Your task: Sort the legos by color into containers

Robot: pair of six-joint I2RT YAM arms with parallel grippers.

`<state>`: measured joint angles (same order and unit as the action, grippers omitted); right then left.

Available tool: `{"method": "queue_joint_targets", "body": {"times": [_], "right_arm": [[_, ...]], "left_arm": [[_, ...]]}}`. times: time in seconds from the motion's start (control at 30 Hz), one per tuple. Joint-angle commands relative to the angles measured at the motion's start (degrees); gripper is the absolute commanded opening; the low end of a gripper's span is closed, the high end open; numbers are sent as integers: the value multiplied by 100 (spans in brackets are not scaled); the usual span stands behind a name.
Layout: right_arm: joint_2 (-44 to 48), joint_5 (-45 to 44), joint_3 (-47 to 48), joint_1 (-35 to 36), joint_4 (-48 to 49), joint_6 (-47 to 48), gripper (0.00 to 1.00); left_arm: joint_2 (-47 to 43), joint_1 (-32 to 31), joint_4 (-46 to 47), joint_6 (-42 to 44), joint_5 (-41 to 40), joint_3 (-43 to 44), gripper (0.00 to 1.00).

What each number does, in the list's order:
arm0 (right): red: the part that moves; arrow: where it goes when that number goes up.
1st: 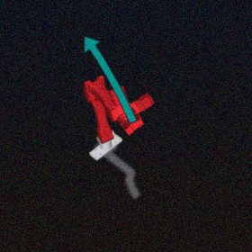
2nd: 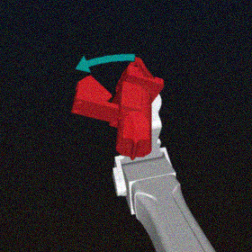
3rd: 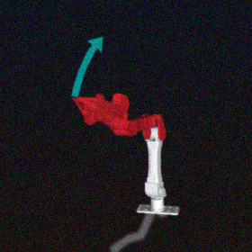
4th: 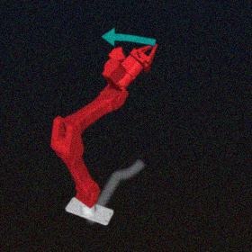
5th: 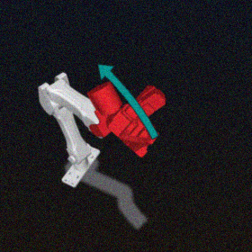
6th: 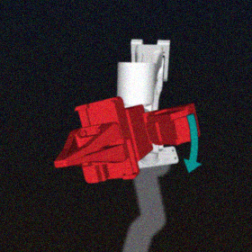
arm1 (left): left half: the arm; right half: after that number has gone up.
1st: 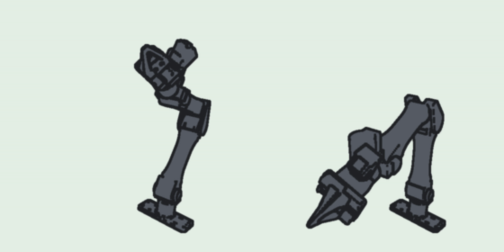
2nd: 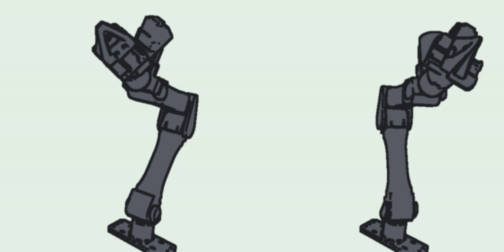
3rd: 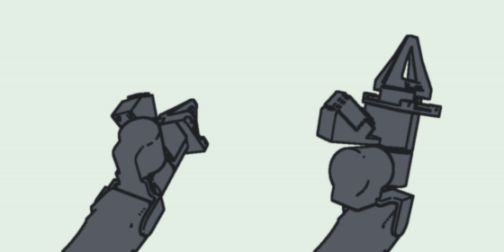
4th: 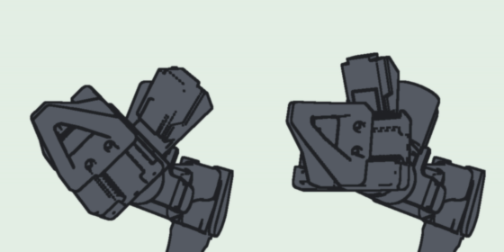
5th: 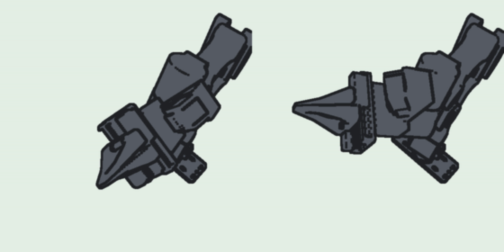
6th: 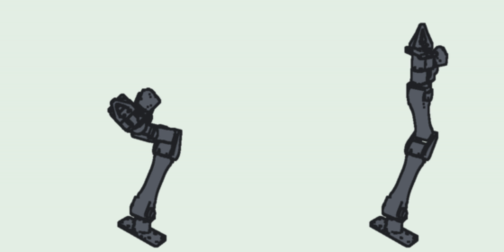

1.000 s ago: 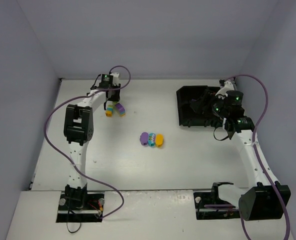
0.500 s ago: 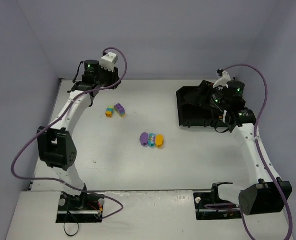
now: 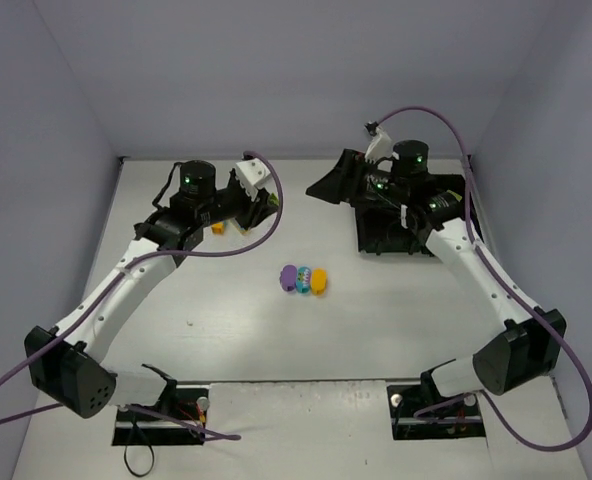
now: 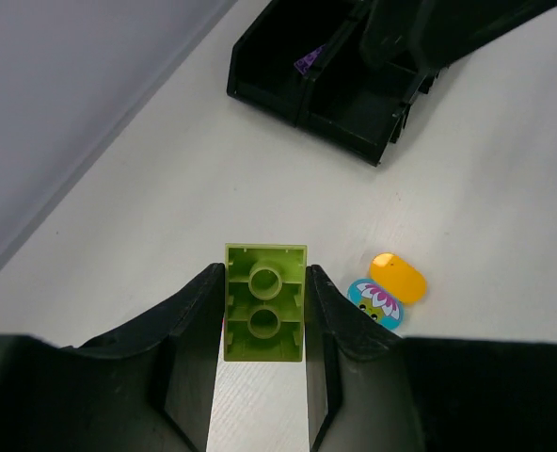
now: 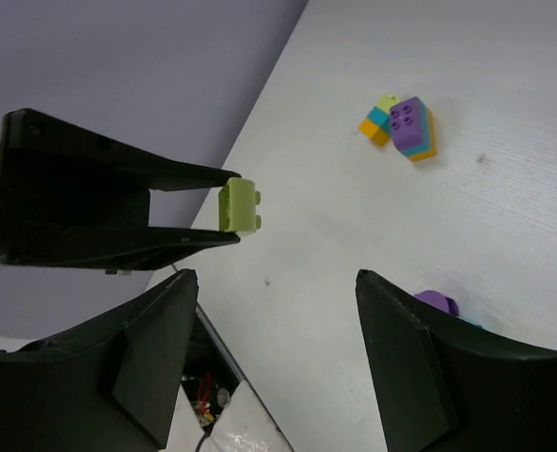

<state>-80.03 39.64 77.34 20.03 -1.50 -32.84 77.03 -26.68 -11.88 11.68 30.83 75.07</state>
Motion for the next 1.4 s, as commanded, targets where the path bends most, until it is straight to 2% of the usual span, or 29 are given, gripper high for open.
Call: {"method": "queue_joint_targets", "body": {"times": [0.0, 0.53, 1.1, 1.27, 1.37], "right_arm": [[-135, 229, 360, 290, 598, -223, 64], [-426, 71, 545, 1152, 967, -416, 60], [-628, -70, 238, 1407, 1029, -530, 57], [-751, -18, 167, 1442, 1002, -574, 54], [-795, 35, 115, 1442, 1002, -592, 48]], "left_arm": [[-584, -153, 256, 352, 2, 35, 15], [-971, -496, 45, 440, -77, -212, 15], [-1103, -628, 81, 537, -112, -194, 15], [-1147, -637, 81, 633, -235, -256, 15], [-1147, -637, 54, 721, -262, -256, 15]]}}
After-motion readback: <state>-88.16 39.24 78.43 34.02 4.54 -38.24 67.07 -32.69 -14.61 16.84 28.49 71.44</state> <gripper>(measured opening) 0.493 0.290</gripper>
